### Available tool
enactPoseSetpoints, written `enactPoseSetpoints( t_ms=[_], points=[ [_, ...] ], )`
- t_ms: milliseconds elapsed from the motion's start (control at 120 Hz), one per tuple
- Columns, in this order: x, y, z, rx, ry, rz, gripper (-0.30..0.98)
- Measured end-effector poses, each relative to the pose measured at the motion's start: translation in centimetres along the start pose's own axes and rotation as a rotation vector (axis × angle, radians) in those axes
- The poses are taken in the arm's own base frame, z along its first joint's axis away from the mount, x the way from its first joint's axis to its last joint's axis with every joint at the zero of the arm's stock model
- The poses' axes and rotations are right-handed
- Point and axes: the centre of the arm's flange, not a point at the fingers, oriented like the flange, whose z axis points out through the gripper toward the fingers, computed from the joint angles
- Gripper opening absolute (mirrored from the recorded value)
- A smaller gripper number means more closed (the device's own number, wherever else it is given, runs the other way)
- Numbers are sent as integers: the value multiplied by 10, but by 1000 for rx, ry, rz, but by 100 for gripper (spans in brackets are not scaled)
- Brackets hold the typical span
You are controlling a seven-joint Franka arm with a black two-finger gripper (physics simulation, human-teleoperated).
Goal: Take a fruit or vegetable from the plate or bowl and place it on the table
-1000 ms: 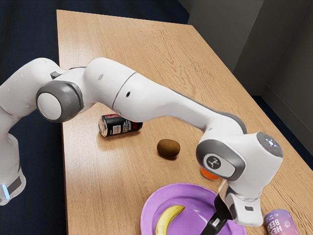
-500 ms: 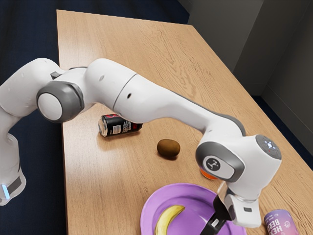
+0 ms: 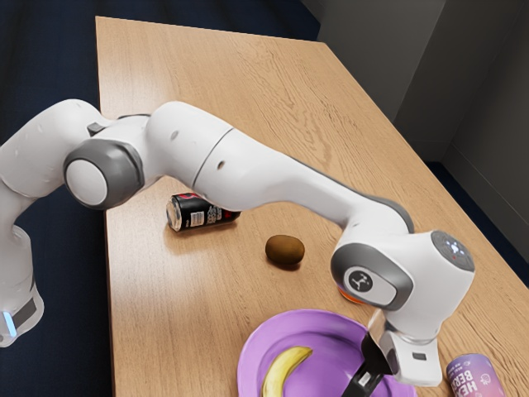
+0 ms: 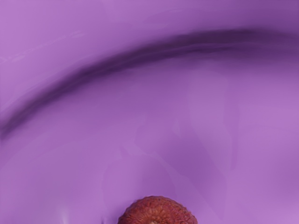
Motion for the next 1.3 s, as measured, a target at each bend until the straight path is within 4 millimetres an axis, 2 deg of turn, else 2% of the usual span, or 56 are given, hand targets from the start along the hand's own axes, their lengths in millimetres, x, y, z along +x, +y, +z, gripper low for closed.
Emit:
enactPoseSetpoints(
  t_ms=[100, 175, 283, 500, 692, 775, 967, 1008, 1033, 1075, 1100, 1133, 1167, 1208, 1250, 1300],
  points=[
    [1, 0, 0, -1, 5, -1, 86],
    [1, 0, -1, -2, 8, -1, 84],
    [1, 2, -4, 1, 13, 2, 68],
    [1, 2, -5, 6, 16, 6, 69],
    [2, 4, -4, 8, 15, -1, 32],
    [2, 5, -4, 8, 13, -6, 21],
    [1, 4, -7, 14, 12, -21, 17],
    [-2, 3, -17, 30, 12, -27, 15],
    [-5, 6, -32, 60, 18, -29, 14],
    [-17, 9, -69, 123, 33, -43, 14],
    [-30, 7, -99, 184, 39, -70, 13],
    [-57, -3, -134, 262, 34, -126, 15],
    [-92, -21, -158, 316, 10, -204, 15],
    [-142, -54, -169, 320, -20, -308, 15],
    [-189, -92, -169, 288, -35, -400, 14],
    [-237, -133, -176, 257, -13, -487, 13]
  ],
)
